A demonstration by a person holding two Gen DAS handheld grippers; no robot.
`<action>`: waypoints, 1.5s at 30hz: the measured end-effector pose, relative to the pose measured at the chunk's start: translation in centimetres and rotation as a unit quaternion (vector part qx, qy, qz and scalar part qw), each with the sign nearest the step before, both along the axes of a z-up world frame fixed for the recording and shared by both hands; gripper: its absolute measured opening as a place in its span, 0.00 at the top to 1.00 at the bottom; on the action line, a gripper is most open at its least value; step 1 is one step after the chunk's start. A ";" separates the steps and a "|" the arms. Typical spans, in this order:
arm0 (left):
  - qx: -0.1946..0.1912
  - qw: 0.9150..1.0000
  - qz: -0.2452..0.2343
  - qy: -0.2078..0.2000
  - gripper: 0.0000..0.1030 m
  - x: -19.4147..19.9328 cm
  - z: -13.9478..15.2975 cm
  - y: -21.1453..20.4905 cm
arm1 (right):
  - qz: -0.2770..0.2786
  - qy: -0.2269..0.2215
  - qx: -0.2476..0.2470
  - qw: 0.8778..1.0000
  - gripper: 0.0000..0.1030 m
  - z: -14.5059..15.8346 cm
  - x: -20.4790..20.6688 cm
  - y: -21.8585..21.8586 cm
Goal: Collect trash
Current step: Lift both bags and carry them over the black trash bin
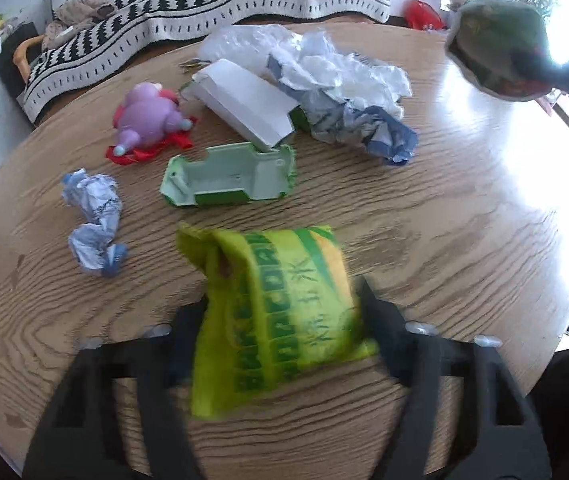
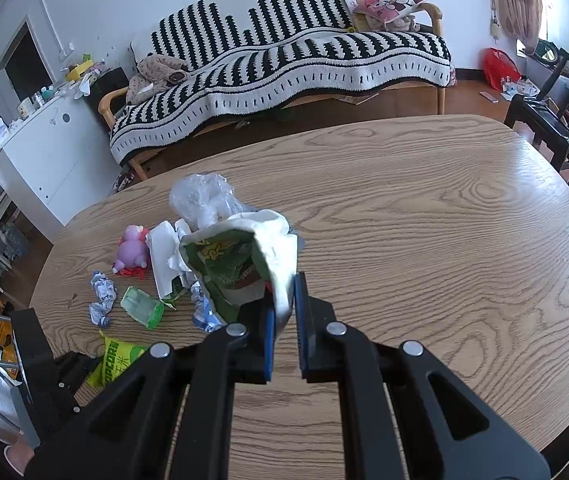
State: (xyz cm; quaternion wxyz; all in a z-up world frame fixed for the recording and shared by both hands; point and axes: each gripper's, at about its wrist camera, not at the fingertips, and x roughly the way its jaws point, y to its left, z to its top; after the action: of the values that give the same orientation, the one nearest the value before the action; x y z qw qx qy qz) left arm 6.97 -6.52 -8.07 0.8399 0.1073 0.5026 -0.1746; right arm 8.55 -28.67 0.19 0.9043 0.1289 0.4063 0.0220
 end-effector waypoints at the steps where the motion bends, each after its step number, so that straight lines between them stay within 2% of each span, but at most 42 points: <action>1: -0.003 1.000 0.002 0.002 0.44 0.0 0.1 0.1 | 0.000 0.000 0.000 1.000 0.91 0.0 0.0 -0.1; 2: -0.007 1.000 0.005 0.001 0.46 0.0 0.3 0.2 | 0.000 0.000 0.000 1.000 0.91 0.0 0.0 0.0; 10: -0.017 1.000 0.011 -0.007 0.48 -0.2 1.5 0.5 | 0.000 0.000 -0.001 1.000 0.91 0.0 0.0 -0.1; 16: -0.018 0.999 0.015 -0.030 0.48 -0.1 3.3 -0.7 | -0.002 0.000 -0.003 1.000 0.91 0.2 -0.4 -0.5; 20: -0.026 0.998 0.016 -0.061 0.48 0.3 4.9 -2.7 | -0.012 -0.005 -0.009 1.000 0.91 0.4 -1.1 -1.9; 27: -0.067 0.993 -0.002 -0.093 0.48 0.2 7.0 -10.0 | -0.054 -0.024 -0.016 0.998 0.91 1.3 -4.4 -6.8; 32: -0.102 0.988 -0.062 -0.095 0.48 -1.8 7.4 -17.6 | -0.118 -0.047 -0.017 0.992 0.91 2.0 -9.1 -12.6; 35: -0.110 0.983 -0.114 -0.097 0.48 -3.9 6.9 -22.6 | -0.180 -0.054 -0.031 0.982 0.91 1.8 -12.7 -16.8; 38: -0.116 0.976 -0.163 -0.089 0.48 -6.1 5.9 -26.9 | -0.243 -0.041 -0.028 0.969 0.91 0.8 -16.4 -21.7; 42: -0.135 0.966 -0.212 -0.059 0.48 -8.5 4.4 -31.9 | -0.333 -0.017 -0.034 0.942 0.91 -0.7 -21.9 -27.9; 45: -0.144 0.955 -0.259 -0.030 0.48 -10.7 2.8 -36.6 | -0.392 0.013 -0.040 0.919 0.91 -2.6 -25.8 -32.4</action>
State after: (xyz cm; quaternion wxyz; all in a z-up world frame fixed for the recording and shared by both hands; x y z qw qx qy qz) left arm -3.78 -43.07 -5.23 0.7867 0.1170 0.4020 -0.4537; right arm -17.25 -61.05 -2.38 0.8393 0.2422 0.3356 -0.3526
